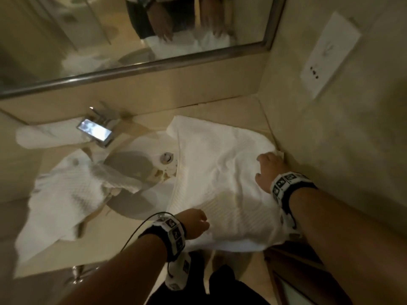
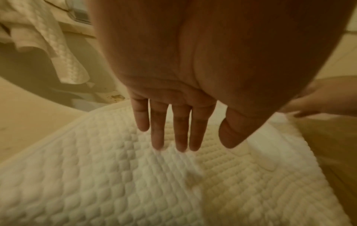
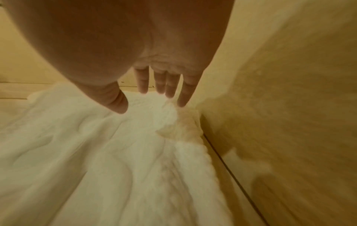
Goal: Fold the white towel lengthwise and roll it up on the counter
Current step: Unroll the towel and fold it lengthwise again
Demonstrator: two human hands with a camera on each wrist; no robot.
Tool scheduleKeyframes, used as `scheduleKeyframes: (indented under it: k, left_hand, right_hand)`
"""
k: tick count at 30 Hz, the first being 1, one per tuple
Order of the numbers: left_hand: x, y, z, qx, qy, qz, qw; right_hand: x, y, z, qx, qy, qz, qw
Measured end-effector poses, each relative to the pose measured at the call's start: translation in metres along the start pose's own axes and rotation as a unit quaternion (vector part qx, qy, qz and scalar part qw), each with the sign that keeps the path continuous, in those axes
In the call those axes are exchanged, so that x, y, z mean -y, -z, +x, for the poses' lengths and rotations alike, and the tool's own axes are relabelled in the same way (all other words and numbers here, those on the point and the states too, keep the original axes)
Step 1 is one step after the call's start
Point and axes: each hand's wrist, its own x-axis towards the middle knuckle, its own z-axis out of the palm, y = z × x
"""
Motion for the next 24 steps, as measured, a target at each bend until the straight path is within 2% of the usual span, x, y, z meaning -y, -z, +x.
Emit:
scheduleKeyframes:
  k: [2,4,6,9,10,14,15,17,18,21,22,24]
  left_hand:
    - [0.005,0.006,0.006,0.027,-0.002,0.003,1.0]
    - [0.008,0.015,0.015,0.057,-0.003,0.011,0.998]
    - [0.01,0.029,0.024,0.045,0.0,-0.007,0.999]
    - [0.011,0.059,0.046,-0.049,-0.01,-0.07,0.996]
    - [0.01,0.069,0.053,-0.078,-0.015,-0.094,0.992]
    - [-0.007,0.104,0.081,-0.167,-0.068,-0.202,0.963]
    - [-0.012,0.111,0.088,-0.218,-0.086,-0.189,0.954]
    - [-0.023,0.127,0.1,-0.294,-0.124,-0.088,0.943]
    - [-0.028,0.134,0.106,-0.292,-0.14,-0.027,0.946]
    - [-0.039,0.144,0.117,-0.186,-0.161,0.154,0.957]
    - [-0.038,0.14,0.121,-0.158,-0.157,0.193,0.956]
    - [-0.033,0.13,0.127,-0.131,-0.146,0.185,0.963]
  right_hand:
    - [0.008,0.006,0.025,-0.027,-0.013,0.025,0.999]
    - [0.016,0.009,0.045,-0.019,-0.042,0.052,0.998]
    - [0.021,0.011,0.058,0.004,-0.076,0.075,0.994]
    - [0.023,0.01,0.066,0.03,-0.119,0.069,0.99]
    - [0.025,0.009,0.062,0.042,-0.104,0.066,0.991]
    - [0.035,-0.013,0.036,0.113,0.031,0.045,0.992]
    - [0.036,-0.019,0.029,0.125,0.052,0.054,0.989]
    - [0.035,-0.028,0.025,0.118,0.03,0.1,0.988]
    - [0.033,-0.031,0.026,0.108,0.004,0.117,0.987]
    - [0.023,-0.037,0.035,0.081,-0.007,0.088,0.993]
    - [0.022,-0.036,0.037,0.087,0.001,0.065,0.994]
    - [0.02,-0.035,0.041,0.115,0.011,0.008,0.993]
